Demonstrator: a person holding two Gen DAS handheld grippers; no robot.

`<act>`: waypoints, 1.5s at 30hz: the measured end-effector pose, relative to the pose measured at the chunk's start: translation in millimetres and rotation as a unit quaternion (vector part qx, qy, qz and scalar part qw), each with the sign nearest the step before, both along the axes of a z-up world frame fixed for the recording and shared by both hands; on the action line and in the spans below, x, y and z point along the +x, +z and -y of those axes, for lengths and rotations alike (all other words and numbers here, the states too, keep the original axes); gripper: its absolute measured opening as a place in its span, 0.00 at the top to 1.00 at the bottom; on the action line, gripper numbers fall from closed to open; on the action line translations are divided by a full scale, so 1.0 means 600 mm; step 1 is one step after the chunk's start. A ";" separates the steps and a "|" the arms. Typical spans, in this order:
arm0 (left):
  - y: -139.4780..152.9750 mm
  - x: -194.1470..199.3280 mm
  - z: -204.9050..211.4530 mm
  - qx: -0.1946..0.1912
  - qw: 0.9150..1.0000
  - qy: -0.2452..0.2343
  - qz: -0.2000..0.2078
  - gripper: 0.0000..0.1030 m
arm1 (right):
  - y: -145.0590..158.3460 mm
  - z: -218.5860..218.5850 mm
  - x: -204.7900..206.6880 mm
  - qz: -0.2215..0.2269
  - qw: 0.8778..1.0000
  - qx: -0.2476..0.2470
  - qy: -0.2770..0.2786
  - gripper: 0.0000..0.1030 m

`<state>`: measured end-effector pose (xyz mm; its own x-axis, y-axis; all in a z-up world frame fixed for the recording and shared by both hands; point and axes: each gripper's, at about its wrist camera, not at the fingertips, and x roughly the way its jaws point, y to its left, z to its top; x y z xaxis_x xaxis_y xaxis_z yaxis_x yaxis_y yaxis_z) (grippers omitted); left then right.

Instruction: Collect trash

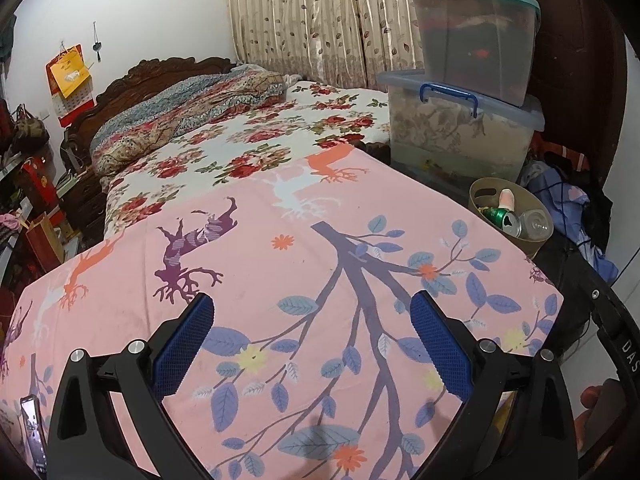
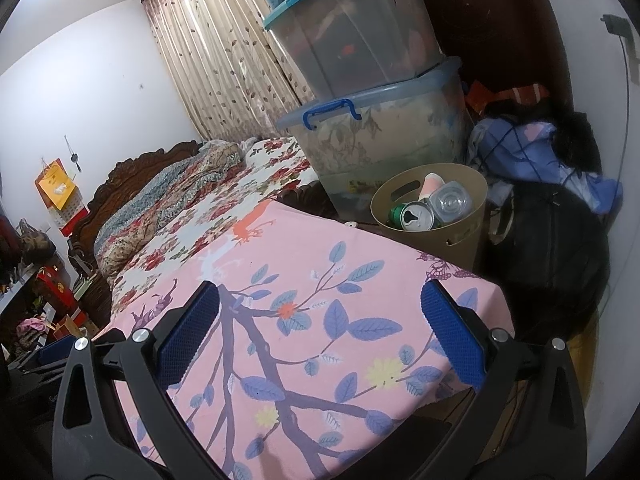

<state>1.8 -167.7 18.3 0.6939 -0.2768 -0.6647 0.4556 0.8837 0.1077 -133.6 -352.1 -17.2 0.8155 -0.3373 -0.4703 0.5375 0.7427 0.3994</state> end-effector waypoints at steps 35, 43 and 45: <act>-0.015 -0.003 -0.001 0.007 1.000 -0.001 -0.010 0.08 | -0.009 -0.002 0.005 -0.004 1.000 0.006 0.006 0.03; -0.020 0.002 -0.004 0.009 1.000 0.003 -0.014 0.08 | -0.014 0.000 0.006 -0.005 1.000 0.006 0.007 0.03; -0.020 0.003 -0.004 0.011 1.000 0.003 -0.015 0.08 | -0.014 0.001 0.007 -0.005 1.000 0.007 0.007 0.03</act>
<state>3.7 -165.6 6.2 0.6752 -0.2578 -0.6911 0.4538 0.8838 0.1138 -129.6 -352.5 -25.3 0.8154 -0.3186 -0.4834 0.5307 0.7449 0.4043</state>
